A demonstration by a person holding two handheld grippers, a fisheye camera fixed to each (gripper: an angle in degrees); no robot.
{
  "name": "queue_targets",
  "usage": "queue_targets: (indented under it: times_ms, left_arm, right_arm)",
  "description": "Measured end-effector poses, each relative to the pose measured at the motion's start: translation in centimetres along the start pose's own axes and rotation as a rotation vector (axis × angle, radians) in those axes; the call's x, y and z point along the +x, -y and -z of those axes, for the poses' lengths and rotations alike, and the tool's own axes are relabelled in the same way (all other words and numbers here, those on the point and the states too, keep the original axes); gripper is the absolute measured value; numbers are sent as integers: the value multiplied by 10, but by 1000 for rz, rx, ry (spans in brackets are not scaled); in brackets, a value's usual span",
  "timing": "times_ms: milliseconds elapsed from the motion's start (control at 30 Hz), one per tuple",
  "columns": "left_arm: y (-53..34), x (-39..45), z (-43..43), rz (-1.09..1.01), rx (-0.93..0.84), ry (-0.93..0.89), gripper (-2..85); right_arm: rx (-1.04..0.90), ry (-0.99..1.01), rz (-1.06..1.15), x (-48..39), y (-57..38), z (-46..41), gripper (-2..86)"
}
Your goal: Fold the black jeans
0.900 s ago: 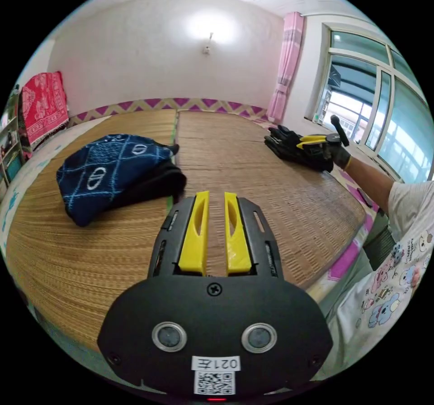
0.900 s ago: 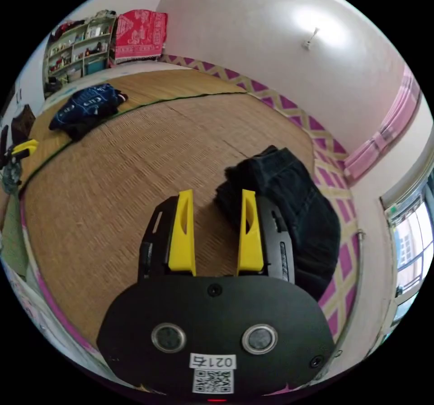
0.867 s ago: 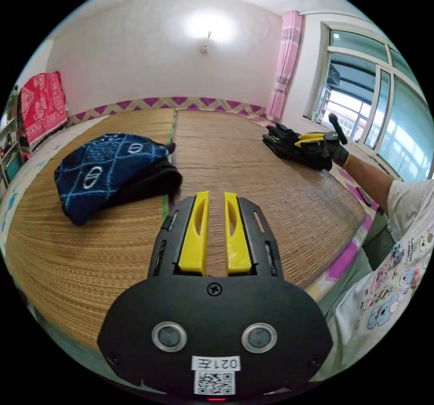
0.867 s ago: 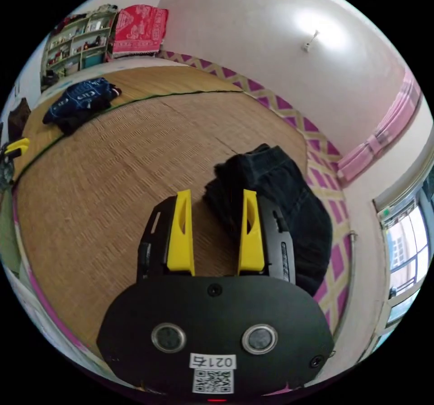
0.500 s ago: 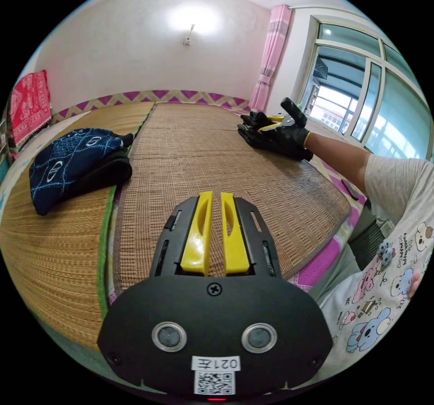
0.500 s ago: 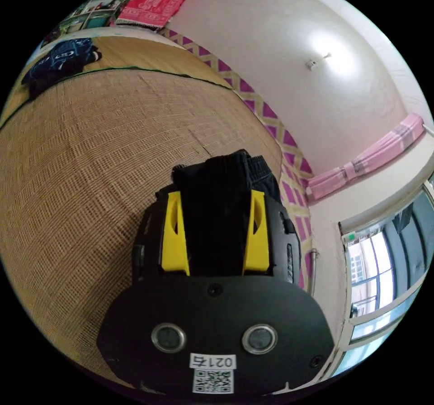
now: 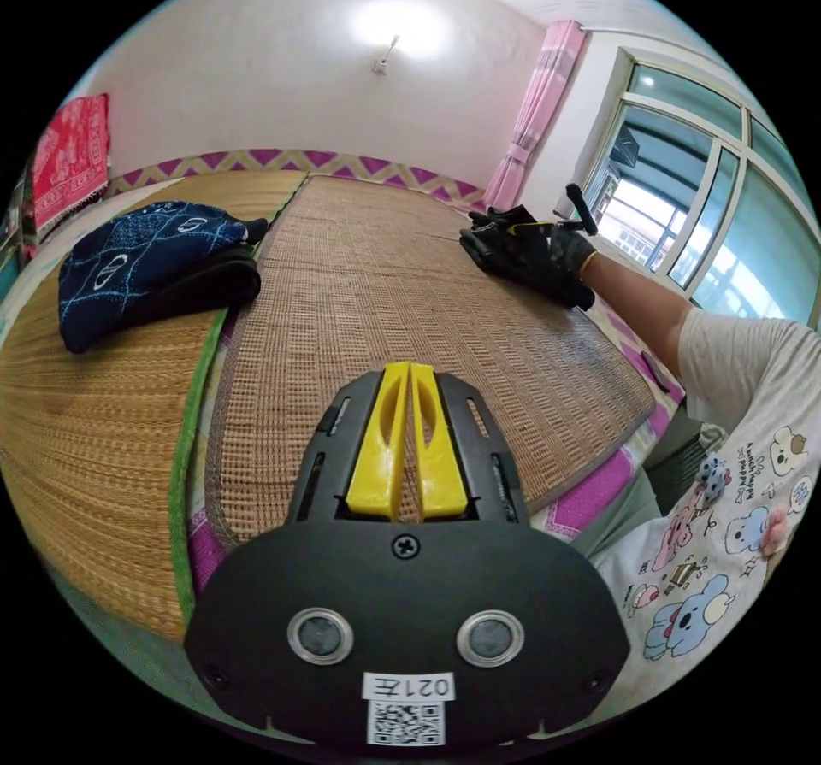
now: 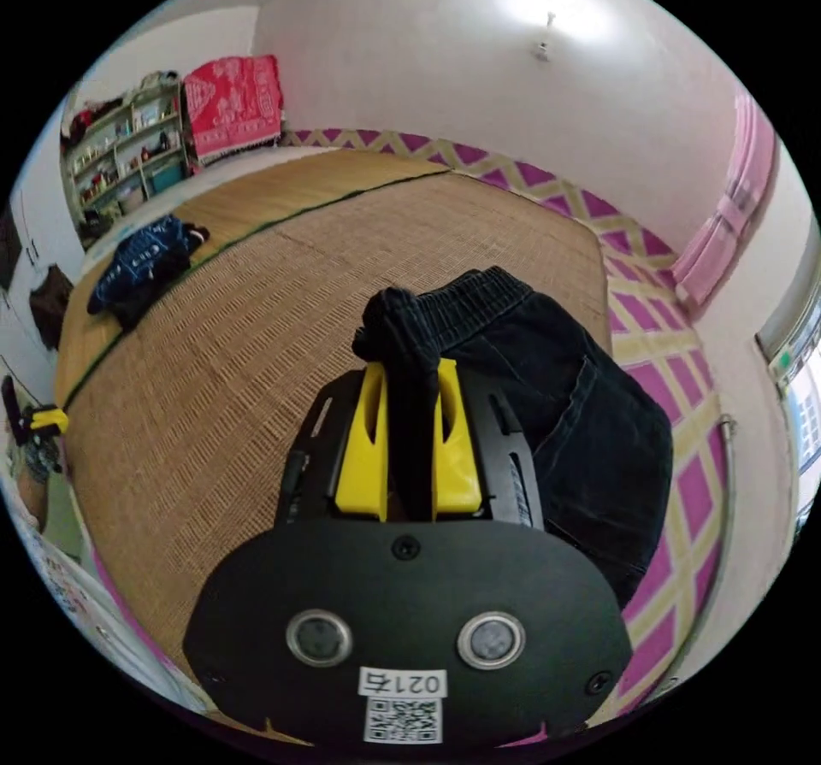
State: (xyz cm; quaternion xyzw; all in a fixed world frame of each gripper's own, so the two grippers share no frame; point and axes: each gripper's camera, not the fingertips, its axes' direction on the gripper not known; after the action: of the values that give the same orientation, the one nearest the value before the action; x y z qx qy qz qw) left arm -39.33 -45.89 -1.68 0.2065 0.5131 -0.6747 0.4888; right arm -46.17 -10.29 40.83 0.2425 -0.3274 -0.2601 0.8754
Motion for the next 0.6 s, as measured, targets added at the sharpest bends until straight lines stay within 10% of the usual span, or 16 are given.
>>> queue_targets:
  times_ms: [267,600]
  left_arm:
    - [-22,-19,12,63,-3,-46,-10]
    - [-40,-35,44,57,30,-74,-10]
  right_arm:
    - [108,322,-270,87,-17,46,77]
    - [169,159,-70,3,18,194,60]
